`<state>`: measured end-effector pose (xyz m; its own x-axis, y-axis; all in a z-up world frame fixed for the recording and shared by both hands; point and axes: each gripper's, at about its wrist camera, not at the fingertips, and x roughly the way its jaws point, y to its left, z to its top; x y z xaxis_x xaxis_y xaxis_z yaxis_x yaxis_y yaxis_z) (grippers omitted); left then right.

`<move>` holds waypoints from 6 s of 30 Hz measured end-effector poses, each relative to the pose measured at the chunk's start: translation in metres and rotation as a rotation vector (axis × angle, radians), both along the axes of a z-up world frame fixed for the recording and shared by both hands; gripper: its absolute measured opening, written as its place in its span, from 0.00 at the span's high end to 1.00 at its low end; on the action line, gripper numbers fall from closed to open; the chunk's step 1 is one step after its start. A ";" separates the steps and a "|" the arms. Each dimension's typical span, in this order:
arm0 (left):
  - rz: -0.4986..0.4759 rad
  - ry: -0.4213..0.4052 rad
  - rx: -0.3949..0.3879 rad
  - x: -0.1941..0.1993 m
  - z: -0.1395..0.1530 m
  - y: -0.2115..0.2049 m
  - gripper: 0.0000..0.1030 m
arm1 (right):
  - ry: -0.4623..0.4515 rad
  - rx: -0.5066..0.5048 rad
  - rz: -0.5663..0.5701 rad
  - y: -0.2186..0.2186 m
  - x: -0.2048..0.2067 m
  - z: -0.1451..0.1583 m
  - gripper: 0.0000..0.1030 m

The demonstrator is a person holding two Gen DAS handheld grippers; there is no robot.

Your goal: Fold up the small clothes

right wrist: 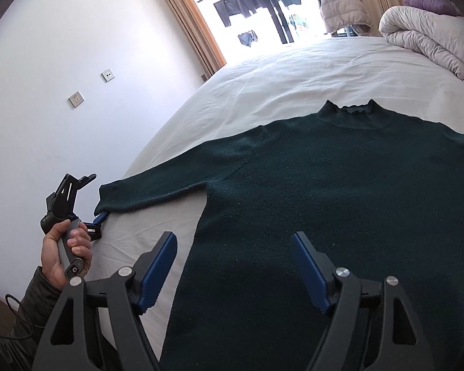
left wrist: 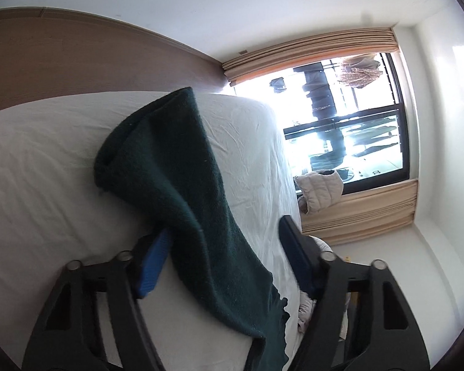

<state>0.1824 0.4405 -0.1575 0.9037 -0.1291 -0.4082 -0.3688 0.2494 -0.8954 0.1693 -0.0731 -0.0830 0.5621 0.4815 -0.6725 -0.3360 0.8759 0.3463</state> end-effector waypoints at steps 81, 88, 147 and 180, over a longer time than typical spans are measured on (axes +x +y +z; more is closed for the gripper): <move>-0.584 0.102 1.040 0.140 0.055 -0.352 0.93 | 0.252 -0.103 -0.210 -0.219 0.216 -0.056 0.88; -0.676 0.259 1.161 0.175 0.022 -0.381 0.93 | 0.275 -0.083 -0.227 -0.226 0.220 -0.065 0.88; -0.719 0.319 1.184 0.177 -0.009 -0.421 0.92 | 0.271 0.307 -0.212 -0.257 0.211 -0.093 0.76; -0.705 0.309 1.219 0.180 -0.014 -0.423 0.92 | 0.054 0.542 -1.094 -0.631 0.041 -0.070 0.91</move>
